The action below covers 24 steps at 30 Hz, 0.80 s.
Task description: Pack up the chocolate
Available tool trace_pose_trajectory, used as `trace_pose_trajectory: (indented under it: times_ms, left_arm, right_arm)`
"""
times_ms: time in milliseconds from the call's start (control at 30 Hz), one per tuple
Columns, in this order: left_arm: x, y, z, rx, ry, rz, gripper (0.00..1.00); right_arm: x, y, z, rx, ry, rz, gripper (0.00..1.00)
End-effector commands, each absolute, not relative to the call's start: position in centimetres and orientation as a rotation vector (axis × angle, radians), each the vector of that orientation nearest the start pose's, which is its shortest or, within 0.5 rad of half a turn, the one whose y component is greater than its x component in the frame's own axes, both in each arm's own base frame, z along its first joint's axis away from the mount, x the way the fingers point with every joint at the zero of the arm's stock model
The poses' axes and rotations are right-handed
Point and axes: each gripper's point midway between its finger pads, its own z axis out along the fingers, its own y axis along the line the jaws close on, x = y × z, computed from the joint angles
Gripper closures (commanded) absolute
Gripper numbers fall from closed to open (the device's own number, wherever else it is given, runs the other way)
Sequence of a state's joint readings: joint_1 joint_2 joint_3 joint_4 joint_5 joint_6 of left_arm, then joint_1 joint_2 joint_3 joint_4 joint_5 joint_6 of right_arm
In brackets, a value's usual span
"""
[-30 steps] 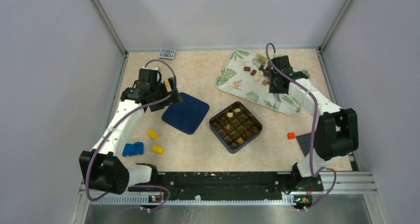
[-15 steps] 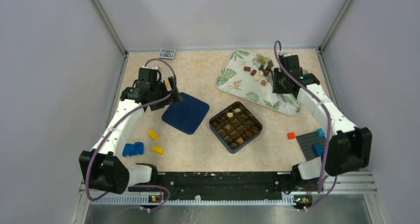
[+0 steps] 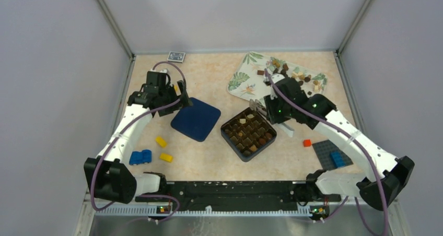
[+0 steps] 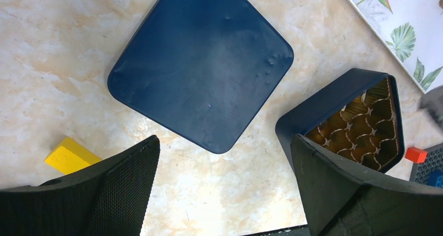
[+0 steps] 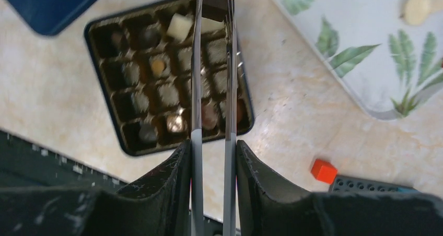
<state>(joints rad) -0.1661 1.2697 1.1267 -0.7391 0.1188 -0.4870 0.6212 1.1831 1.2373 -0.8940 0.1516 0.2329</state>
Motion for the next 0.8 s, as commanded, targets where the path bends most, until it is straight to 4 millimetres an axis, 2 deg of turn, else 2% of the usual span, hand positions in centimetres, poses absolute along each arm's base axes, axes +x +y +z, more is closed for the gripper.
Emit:
trace_pose_trajectory:
  times_ms: [0,100,200,433,567,767]
  left_arm:
    - [32.1,-9.1,19.0,-0.339,2.404,-0.427,0.01]
    - [32.1,-9.1,19.2,-0.35,2.399,-0.429,0.01]
    - [32.1,-9.1,19.2,-0.351,2.397,-0.436,0.01]
    - [31.9,-8.9,19.3,-0.359,2.397,-0.423,0.01]
    - [31.9,-9.0,19.3,-0.36,2.396,-0.431,0.01]
    - [31.8,-9.0,19.3,-0.364,2.396,-0.434,0.01]
  right_arm:
    - [21.0,17.4,21.8,-0.587,2.42,0.235,0.86]
    - [19.7,17.9,20.7,-0.655,2.454,0.231,0.86]
    - [19.4,18.3,20.0,-0.68,2.466,0.241,0.86]
    - [19.5,18.6,18.2,-0.69,2.473,0.244,0.85]
    - [19.8,19.0,17.8,-0.696,2.466,0.251,0.85]
    - [20.1,19.3,17.6,-0.695,2.459,0.254,0.77]
